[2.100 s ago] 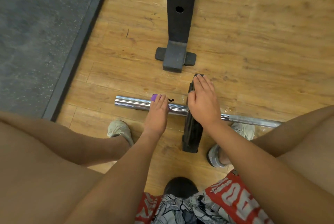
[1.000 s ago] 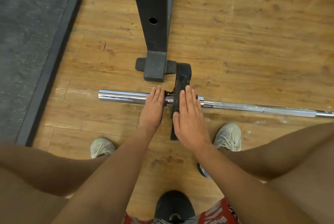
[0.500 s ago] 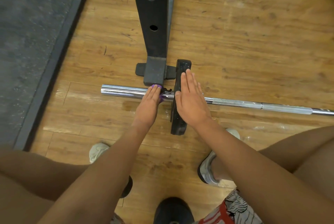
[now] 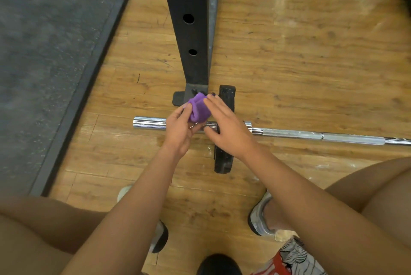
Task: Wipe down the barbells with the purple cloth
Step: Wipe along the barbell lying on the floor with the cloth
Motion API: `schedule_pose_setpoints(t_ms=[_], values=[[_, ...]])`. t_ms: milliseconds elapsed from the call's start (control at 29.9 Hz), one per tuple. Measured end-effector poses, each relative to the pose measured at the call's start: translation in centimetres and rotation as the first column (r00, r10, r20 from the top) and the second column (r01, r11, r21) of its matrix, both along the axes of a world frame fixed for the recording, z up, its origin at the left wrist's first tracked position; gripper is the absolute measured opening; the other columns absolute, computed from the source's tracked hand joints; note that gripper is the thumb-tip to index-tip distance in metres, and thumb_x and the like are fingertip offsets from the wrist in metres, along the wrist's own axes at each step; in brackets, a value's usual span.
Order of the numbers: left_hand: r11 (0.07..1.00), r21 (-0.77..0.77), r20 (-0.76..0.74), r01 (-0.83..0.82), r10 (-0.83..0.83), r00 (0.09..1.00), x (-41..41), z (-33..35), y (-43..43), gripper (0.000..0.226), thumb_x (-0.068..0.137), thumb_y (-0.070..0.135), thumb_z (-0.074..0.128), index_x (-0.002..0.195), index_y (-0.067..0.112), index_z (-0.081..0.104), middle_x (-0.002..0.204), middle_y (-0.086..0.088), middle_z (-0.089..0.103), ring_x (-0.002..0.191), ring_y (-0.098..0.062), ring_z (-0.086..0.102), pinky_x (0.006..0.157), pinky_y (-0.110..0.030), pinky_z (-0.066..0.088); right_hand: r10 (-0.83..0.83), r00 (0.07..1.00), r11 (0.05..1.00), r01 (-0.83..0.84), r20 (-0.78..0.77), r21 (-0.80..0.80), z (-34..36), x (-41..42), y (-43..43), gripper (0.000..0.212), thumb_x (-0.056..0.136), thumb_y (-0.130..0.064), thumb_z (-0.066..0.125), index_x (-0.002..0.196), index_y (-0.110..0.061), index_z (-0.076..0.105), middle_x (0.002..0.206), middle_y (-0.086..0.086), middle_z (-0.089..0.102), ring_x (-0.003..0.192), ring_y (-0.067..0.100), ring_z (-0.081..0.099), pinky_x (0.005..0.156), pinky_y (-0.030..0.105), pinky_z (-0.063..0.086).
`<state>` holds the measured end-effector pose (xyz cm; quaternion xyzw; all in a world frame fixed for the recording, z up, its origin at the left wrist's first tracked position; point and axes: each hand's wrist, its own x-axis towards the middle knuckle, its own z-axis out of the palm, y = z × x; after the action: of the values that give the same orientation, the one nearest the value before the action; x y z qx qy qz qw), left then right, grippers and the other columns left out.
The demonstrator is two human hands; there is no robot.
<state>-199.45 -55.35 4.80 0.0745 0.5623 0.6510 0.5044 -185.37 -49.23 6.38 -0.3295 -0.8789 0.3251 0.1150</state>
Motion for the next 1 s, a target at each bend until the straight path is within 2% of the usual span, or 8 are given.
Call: schedule_pose_setpoints(t_ms=[167, 301, 468, 569, 636, 703, 803, 1004], values=[[0.982, 0.062, 0.007, 0.176, -0.177, 0.984, 1.5, 1.5, -0.3, 0.029, 0.106, 0.017, 0.049, 0.127, 0.005, 0.065, 0.116, -0.012, 0.073, 0.103, -0.02, 0.07, 0.077, -0.03, 0.058, 0.012, 1.0, 0.993, -0.014, 0.019, 0.115, -0.6, 1.2, -0.3, 0.078, 0.096, -0.021, 0.066, 0.16, -0.016, 0.021, 0.169, 0.0, 0.013, 0.156, 0.016, 0.006, 0.127, 0.041, 0.01], [0.963, 0.017, -0.086, 0.268, -0.265, 0.96, 2.4, 2.5, -0.2, 0.025, 0.106, 0.018, 0.048, 0.114, 0.01, 0.07, 0.097, -0.006, 0.075, 0.087, -0.015, 0.071, 0.074, -0.028, 0.057, -0.046, 0.996, 0.988, 0.056, -0.072, 0.144, -0.9, 2.5, -0.1, 0.07, 0.096, -0.017, 0.066, 0.157, -0.019, 0.032, 0.165, 0.002, 0.027, 0.154, 0.023, 0.019, 0.124, 0.047, 0.016], [0.94, -0.046, -0.307, 0.338, -0.336, 0.891, 3.0, 3.0, -0.4, 0.024, 0.106, 0.019, 0.049, 0.108, 0.017, 0.073, 0.097, 0.006, 0.075, 0.093, -0.004, 0.067, 0.089, -0.027, 0.054, -0.159, 0.939, 0.986, 0.169, -0.304, 0.006, -0.8, 3.5, 0.3, 0.057, 0.093, 0.006, 0.057, 0.147, -0.011, 0.05, 0.152, 0.008, 0.05, 0.142, 0.024, 0.044, 0.12, 0.043, 0.033], [0.887, -0.207, -0.619, 0.413, -0.446, 0.647, 3.7, 1.7, 0.0, 0.032, 0.105, 0.025, 0.05, 0.132, 0.016, 0.064, 0.123, 0.004, 0.07, 0.116, -0.008, 0.063, 0.105, -0.036, 0.049, -0.4, 0.848, 0.916, 0.365, -0.347, -0.165, -0.2, 4.1, 0.3, 0.058, 0.092, 0.01, 0.052, 0.146, -0.012, 0.052, 0.144, 0.006, 0.057, 0.13, 0.011, 0.052, 0.113, 0.032, 0.041], [0.862, -0.306, -0.704, 0.405, -0.491, 0.513, 4.7, 1.1, 0.1, 0.045, 0.103, 0.028, 0.053, 0.146, 0.015, 0.052, 0.143, 0.001, 0.058, 0.133, -0.011, 0.052, 0.115, -0.04, 0.041, -0.541, 0.774, 0.84, 0.486, -0.328, -0.24, 0.0, 4.6, 0.6, 0.054, 0.096, 0.002, 0.053, 0.147, -0.015, 0.05, 0.138, 0.001, 0.062, 0.12, 0.008, 0.057, 0.104, 0.024, 0.045], [0.837, -0.38, -0.761, 0.393, -0.525, 0.381, 5.8, 1.0, 0.3, 0.055, 0.103, 0.026, 0.054, 0.154, 0.012, 0.039, 0.159, -0.002, 0.039, 0.147, -0.013, 0.033, 0.123, -0.036, 0.026, -0.636, 0.709, 0.771, 0.58, -0.303, -0.261, -0.3, 5.2, 1.2, 0.049, 0.099, -0.006, 0.053, 0.147, -0.019, 0.051, 0.125, 0.001, 0.069, 0.106, 0.013, 0.063, 0.09, 0.026, 0.049], [0.801, -0.462, -0.797, 0.381, -0.563, 0.22, 7.1, 0.7, 0.7, 0.069, 0.104, 0.028, 0.054, 0.161, 0.012, 0.018, 0.169, 0.0, 0.013, 0.154, -0.01, 0.005, 0.123, -0.025, 0.007, -0.706, 0.669, 0.708, 0.657, -0.23, -0.26, -1.8, 6.1, 1.6, 0.049, 0.099, -0.012, 0.051, 0.147, -0.024, 0.049, 0.111, 0.002, 0.072, 0.091, 0.021, 0.066, 0.079, 0.035, 0.052], [0.767, -0.528, -0.831, 0.364, -0.556, -0.034, 7.3, -1.3, 2.4, 0.071, 0.105, 0.027, 0.048, 0.16, 0.005, 0.008, 0.169, -0.006, -0.002, 0.155, -0.017, -0.007, 0.127, -0.041, 0.009, -0.75, 0.66, 0.643, 0.743, 0.042, -0.187, -7.4, 7.9, 2.4, 0.036, 0.098, -0.019, 0.051, 0.133, -0.025, 0.061, 0.102, 0.008, 0.072, 0.094, 0.032, 0.066, 0.077, 0.039, 0.05]])
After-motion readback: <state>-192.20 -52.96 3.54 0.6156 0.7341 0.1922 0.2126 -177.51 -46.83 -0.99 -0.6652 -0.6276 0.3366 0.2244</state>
